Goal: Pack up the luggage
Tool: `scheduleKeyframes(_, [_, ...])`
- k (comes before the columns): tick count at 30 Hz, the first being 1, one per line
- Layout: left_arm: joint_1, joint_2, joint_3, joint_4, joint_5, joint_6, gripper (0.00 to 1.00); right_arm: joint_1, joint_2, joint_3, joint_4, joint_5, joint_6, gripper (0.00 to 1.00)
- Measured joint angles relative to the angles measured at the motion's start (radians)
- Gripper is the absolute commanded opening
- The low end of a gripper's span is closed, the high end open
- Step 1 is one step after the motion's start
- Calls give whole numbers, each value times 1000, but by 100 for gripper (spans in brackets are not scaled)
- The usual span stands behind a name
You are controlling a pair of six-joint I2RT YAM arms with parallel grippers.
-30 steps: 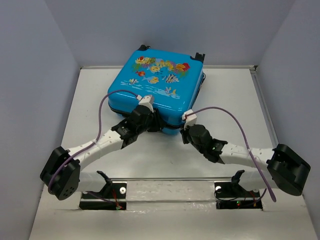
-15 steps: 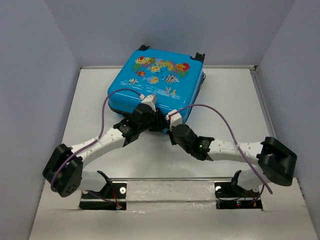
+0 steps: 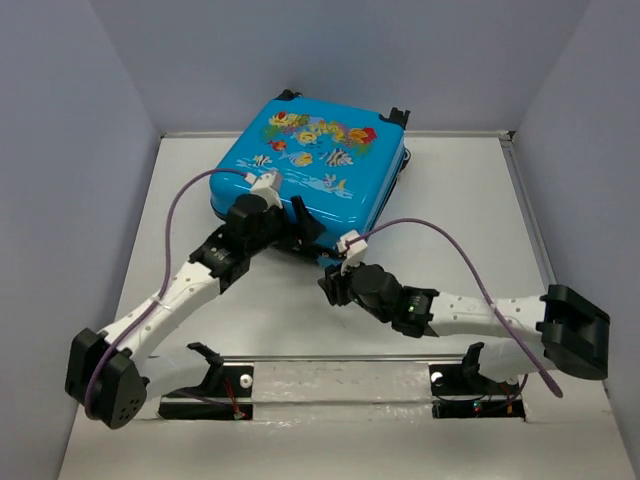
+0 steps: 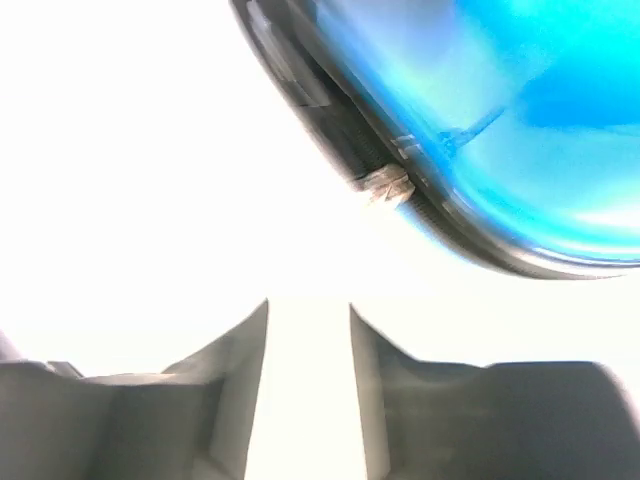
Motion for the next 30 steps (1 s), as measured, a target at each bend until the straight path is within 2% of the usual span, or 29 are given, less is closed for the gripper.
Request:
scheduleKeyframes(3, [75,-97,68,-55,-21,6,99,36,-122,-43,-41,-14,30,75])
scheduleKeyframes(4, [105,-114,112,-58,-34,16,99,35,-163,-43,-74,-10,41,66])
scheduleKeyframes(5, [139,-119,175,-61,-42,23,99,31,-191,-43,-89,-6,50,62])
scheduleKeyframes(6, [170,-114,237,-68,-48,32,99,19,-225,-43,-113,0,52,55])
scheduleKeyframes(7, [211,-101,298,-70,-46,40,99,-7,-267,-43,-137,6,62,31])
scheduleKeyframes(8, [255,-81,370,-67,-42,51,99,-14,-277,-43,-142,8,63,19])
scheduleKeyframes(9, [282,-67,409,-61,-40,57,99,-57,-305,-43,-161,9,65,9])
scheduleKeyframes(10, [338,-36,461,-70,-18,64,99,-93,-317,-43,-174,-4,75,7])
scheduleKeyframes(15, [566,130,582,-79,69,77,99,-402,-367,-42,-224,-116,111,7])
scheduleKeyframes(20, [754,383,591,-97,130,47,99,-676,-308,5,-238,-255,153,24])
scheduleKeyframes(22, [800,488,591,-100,159,19,98,-745,-225,45,-229,-305,161,30])
scheduleKeyframes(24, [825,583,608,-117,187,2,98,-794,-131,82,-224,-345,167,31])
scheduleKeyframes(28, [836,769,686,-122,221,-15,95,-812,5,124,-222,-401,175,32])
scheduleKeyframes(30, [830,813,687,-118,232,-24,92,-817,52,148,-221,-417,178,32])
